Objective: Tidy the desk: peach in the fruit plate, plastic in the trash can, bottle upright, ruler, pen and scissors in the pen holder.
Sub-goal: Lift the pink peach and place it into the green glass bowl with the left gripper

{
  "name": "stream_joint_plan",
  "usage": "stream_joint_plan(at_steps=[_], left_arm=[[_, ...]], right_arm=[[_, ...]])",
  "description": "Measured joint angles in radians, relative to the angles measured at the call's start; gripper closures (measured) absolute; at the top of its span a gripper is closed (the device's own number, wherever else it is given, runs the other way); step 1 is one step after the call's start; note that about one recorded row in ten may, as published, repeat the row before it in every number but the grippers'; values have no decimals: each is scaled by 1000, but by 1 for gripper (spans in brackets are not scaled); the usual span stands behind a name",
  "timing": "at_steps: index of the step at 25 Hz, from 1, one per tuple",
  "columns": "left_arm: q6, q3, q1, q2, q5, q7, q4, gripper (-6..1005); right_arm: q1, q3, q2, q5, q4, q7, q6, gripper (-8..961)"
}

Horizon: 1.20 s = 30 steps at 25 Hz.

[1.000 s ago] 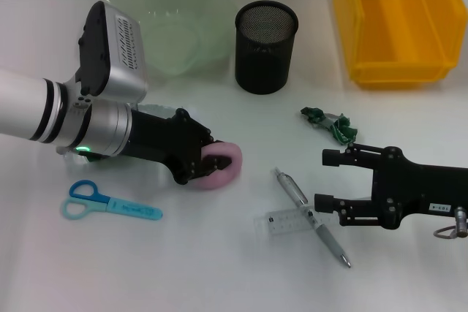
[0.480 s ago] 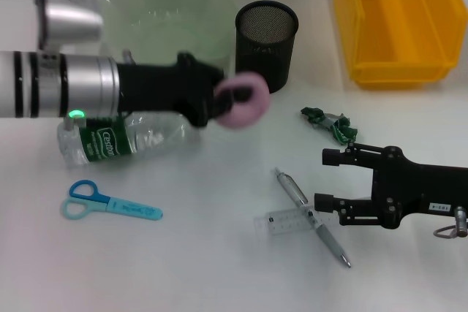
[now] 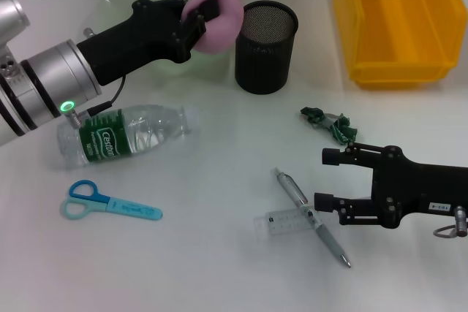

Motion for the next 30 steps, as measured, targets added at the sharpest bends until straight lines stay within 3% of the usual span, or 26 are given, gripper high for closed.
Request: stream_joint_plan(at_steps=[10,12,14,15,19,21,30], left_arm=[[-60,-7,-11,-9,-70,20,-29,945],[-128,-8,-45,-10,-211,100,-103,945],[-158,-9,-64,-10,-270,143,-135,945],[-245,-9,-98,-10,-357,209,-174,944],[-305,-9,-116,-10,-392,234,-187,944],[-444,-10,-154,-10,-480,311,-212,944],[-506,-4,-169,-10,-503,374,-222,939]], right_arm=[[0,-6,1,-2,0,-6,0,213],[0,-7,1,-2,-1,-6,0,214],[0,-8,1,-2,-3,-7,0,215],[0,-8,1,-2,-3,-7,0,216],[0,-8,2,-2,-3,-8,-1,218],[1,-8,4,-2,-4,-8,-1,219],[1,-8,5,-2,-7,-9,-1,224]])
